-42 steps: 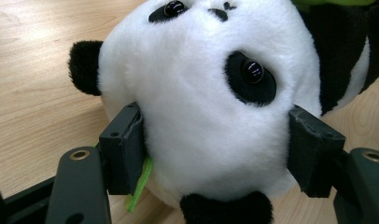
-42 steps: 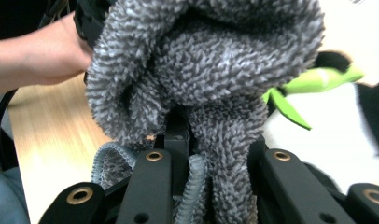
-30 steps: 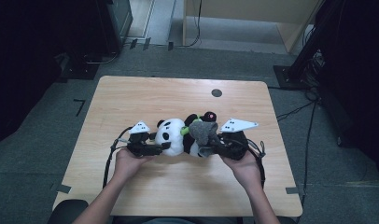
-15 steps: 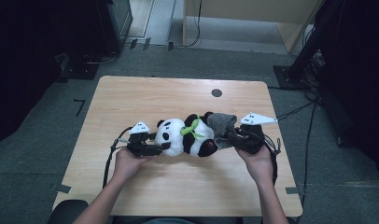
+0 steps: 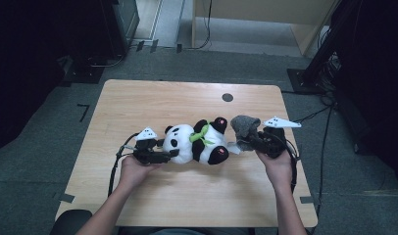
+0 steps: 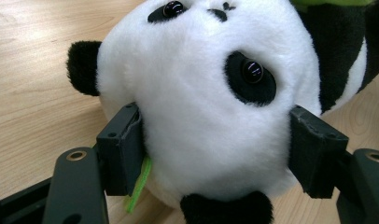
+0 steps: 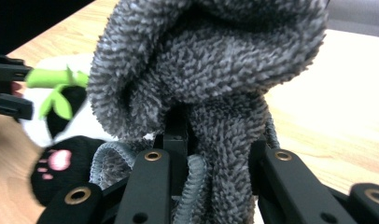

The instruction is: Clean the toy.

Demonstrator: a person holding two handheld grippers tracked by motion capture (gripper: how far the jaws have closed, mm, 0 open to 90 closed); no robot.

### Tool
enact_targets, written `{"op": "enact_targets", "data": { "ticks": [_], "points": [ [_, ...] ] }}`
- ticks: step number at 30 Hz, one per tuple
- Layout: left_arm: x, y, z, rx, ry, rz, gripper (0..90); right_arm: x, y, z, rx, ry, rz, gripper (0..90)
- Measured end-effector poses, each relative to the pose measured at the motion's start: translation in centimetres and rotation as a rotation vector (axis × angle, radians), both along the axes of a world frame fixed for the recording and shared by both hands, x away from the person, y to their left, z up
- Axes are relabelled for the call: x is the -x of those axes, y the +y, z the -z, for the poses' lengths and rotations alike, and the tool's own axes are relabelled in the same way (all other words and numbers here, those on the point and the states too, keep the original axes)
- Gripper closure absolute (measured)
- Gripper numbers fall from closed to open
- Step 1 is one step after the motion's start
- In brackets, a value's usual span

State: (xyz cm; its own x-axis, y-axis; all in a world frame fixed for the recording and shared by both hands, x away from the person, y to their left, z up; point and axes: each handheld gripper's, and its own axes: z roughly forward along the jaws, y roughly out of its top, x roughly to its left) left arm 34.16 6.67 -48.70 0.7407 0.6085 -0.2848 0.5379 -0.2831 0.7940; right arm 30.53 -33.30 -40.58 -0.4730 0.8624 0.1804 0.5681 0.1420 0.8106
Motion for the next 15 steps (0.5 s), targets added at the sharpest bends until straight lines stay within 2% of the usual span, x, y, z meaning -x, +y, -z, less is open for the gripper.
{"op": "enact_targets", "data": {
  "ticks": [10,14,15],
  "points": [
    [0.1,0.0,0.1,-0.002,-0.006,0.004,29.1,-2.1,-2.3,2.3,0.017,0.038,0.078,71.2],
    [0.0,0.1,0.1,0.007,-0.006,0.003,29.0,-3.3,-3.7,4.2,0.059,0.079,0.135,70.8],
    [0.0,0.1,0.1,0.007,-0.007,0.003,29.0,-3.3,-3.7,4.2,0.059,0.079,0.135,70.8]
  ]
}}
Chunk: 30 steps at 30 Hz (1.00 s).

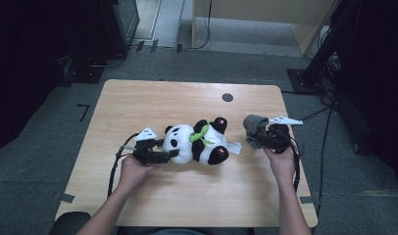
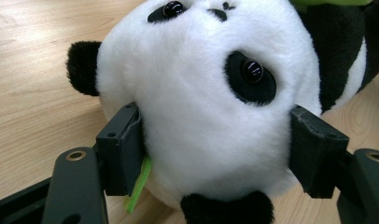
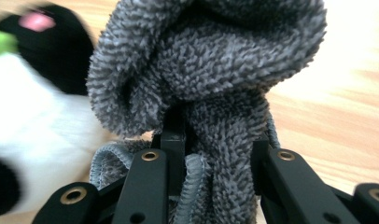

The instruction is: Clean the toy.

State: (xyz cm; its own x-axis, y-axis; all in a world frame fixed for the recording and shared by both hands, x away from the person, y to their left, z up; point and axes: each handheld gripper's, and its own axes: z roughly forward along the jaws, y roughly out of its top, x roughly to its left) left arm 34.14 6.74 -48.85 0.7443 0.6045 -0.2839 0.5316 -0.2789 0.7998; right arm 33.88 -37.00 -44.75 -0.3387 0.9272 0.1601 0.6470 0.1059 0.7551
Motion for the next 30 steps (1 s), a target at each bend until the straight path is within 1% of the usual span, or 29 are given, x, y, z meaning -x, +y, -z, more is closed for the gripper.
{"op": "enact_targets", "data": {
  "ticks": [1,2,3,5,6,8,10,12,13,14,16,17,18,19,21,22,24,28,30],
  "points": [
    [0.0,0.0,0.0,0.001,0.000,0.000,29.0,-0.5,-0.6,0.7,-0.008,0.024,0.023,70.5],
    [0.0,0.0,0.0,0.001,0.000,0.000,29.0,-0.5,-0.6,0.7,-0.008,0.024,0.023,70.5],
    [0.0,0.0,0.0,0.001,-0.001,0.001,29.0,-0.9,-1.1,1.2,0.000,0.033,0.039,70.2],
    [0.0,0.0,0.0,0.002,0.000,0.001,29.0,-1.3,-1.5,1.9,0.001,0.044,0.050,69.4],
    [0.0,0.0,0.0,0.003,-0.001,0.000,29.0,-1.5,-1.7,2.2,0.010,0.050,0.053,69.0],
    [0.0,0.0,0.0,0.004,-0.001,0.000,28.9,-1.9,-1.9,3.0,0.051,0.056,0.060,68.7],
    [0.0,0.0,0.1,0.004,-0.002,0.000,28.9,-2.3,-2.3,3.8,0.081,0.063,0.065,67.9],
    [0.0,0.0,0.1,0.004,-0.002,0.000,28.9,-2.7,-2.6,4.5,0.095,0.078,0.073,64.9],
    [0.0,0.0,0.1,0.005,-0.002,0.000,28.9,-2.8,-2.9,4.9,0.095,0.083,0.079,63.1],
    [0.0,0.0,0.1,0.006,-0.001,0.000,28.9,-2.9,-3.1,5.1,0.082,0.090,0.087,61.7],
    [0.0,0.1,0.1,0.006,0.000,0.000,28.9,-3.0,-3.7,5.1,0.028,0.103,0.106,56.6],
    [0.0,0.1,0.1,0.006,0.000,0.000,28.8,-3.0,-3.7,5.1,0.028,0.103,0.106,56.6],
    [0.0,0.0,0.1,0.007,0.001,0.000,28.7,-2.9,-4.1,5.0,-0.005,0.098,0.125,49.0],
    [0.0,0.0,0.1,0.006,0.001,-0.001,28.6,-2.9,-4.2,4.9,-0.011,0.095,0.129,45.0],
    [0.0,0.0,0.1,0.006,0.002,-0.002,28.4,-2.8,-4.3,4.7,-0.018,0.089,0.141,37.5],
    [0.0,0.0,0.1,0.008,0.002,-0.003,28.2,-2.7,-4.3,4.6,-0.023,0.084,0.138,34.9],
    [0.0,0.0,0.1,0.009,0.003,-0.005,27.8,-2.6,-4.2,4.2,-0.024,0.088,0.140,31.5],
    [-0.1,0.0,0.1,0.009,0.005,-0.008,26.9,-2.2,-4.0,3.3,0.002,0.064,0.142,25.0],
    [-0.1,0.0,0.1,0.009,0.005,-0.008,26.7,-2.1,-4.0,3.0,0.010,0.056,0.148,23.8]
  ]
}}
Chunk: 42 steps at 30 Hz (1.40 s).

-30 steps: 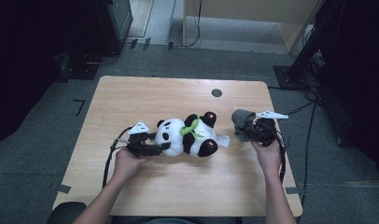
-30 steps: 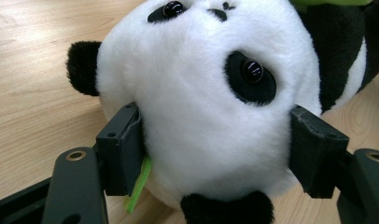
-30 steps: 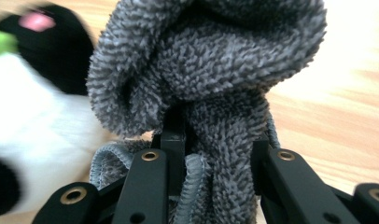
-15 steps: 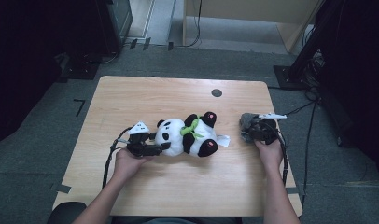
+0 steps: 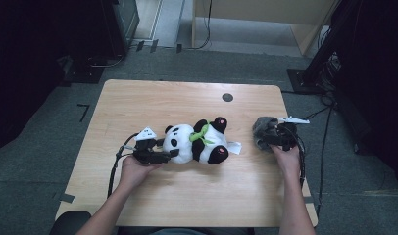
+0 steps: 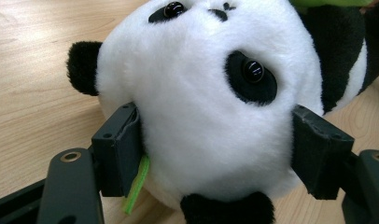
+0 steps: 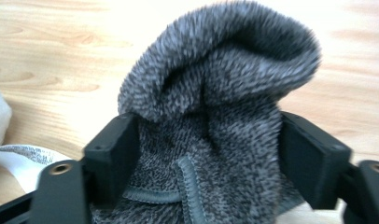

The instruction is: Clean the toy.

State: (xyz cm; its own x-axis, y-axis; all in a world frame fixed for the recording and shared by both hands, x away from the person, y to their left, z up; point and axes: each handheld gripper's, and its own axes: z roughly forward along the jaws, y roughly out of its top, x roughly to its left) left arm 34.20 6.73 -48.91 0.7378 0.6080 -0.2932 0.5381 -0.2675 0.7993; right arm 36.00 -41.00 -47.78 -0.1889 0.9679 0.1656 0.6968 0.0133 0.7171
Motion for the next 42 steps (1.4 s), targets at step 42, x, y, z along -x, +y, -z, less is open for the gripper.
{"op": "enact_targets", "data": {
  "ticks": [42],
  "points": [
    [0.0,-0.1,-0.4,-0.018,0.007,0.008,24.9,6.6,9.9,-6.1,-0.099,-0.069,-0.357,24.1]
  ]
}}
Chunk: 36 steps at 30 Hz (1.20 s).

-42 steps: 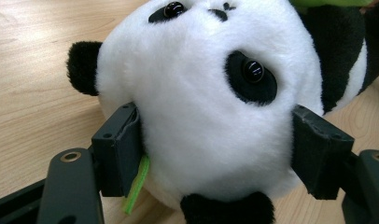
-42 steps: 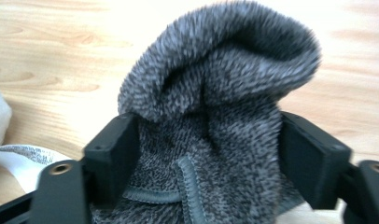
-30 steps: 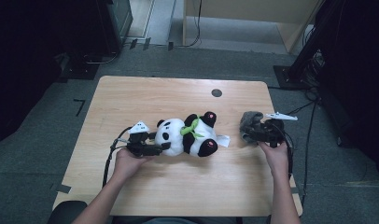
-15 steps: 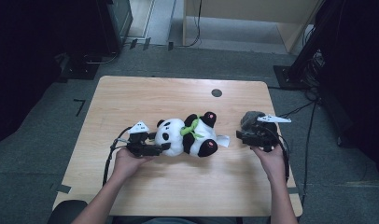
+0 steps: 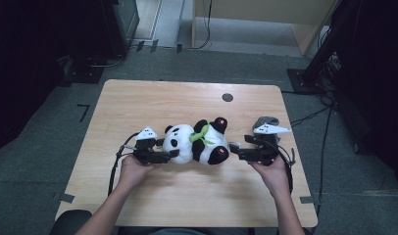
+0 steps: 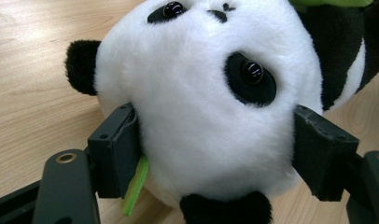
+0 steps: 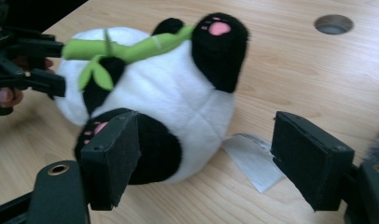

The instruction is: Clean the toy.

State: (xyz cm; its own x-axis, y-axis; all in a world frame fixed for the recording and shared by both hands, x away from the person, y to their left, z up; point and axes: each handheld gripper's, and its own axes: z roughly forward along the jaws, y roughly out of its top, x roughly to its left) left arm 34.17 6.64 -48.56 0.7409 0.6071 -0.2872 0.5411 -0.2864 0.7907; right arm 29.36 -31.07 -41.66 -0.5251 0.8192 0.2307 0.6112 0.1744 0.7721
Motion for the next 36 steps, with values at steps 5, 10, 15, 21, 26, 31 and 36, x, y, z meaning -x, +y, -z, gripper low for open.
{"op": "enact_targets", "data": {
  "ticks": [5,10,15,21,26,31,36],
  "points": [
    [0.0,-0.1,-0.2,-0.004,0.001,0.000,25.5,0.4,1.1,-0.5,0.002,-0.010,-0.038,24.1],
    [0.0,-0.2,-0.3,-0.005,0.003,-0.006,26.0,0.5,1.9,-0.7,-0.017,-0.020,-0.069,24.1],
    [-0.1,-0.1,-0.3,-0.002,0.006,-0.007,25.9,0.5,3.3,0.2,0.022,-0.002,-0.119,24.2],
    [-0.1,-0.1,-0.3,0.000,0.005,-0.007,25.9,0.4,4.7,1.4,0.033,-0.016,-0.149,20.2],
    [-0.1,-0.1,-0.2,0.002,0.007,-0.006,25.7,0.2,5.2,2.9,0.020,0.001,-0.128,10.7],
    [-0.2,-0.1,-0.2,0.003,0.006,-0.008,25.7,-0.4,5.0,4.5,-0.017,0.007,-0.190,2.8],
    [-0.3,0.0,-0.1,0.017,0.012,-0.012,25.8,-0.9,5.4,5.5,0.021,-0.014,-0.181,0.4]
  ]
}}
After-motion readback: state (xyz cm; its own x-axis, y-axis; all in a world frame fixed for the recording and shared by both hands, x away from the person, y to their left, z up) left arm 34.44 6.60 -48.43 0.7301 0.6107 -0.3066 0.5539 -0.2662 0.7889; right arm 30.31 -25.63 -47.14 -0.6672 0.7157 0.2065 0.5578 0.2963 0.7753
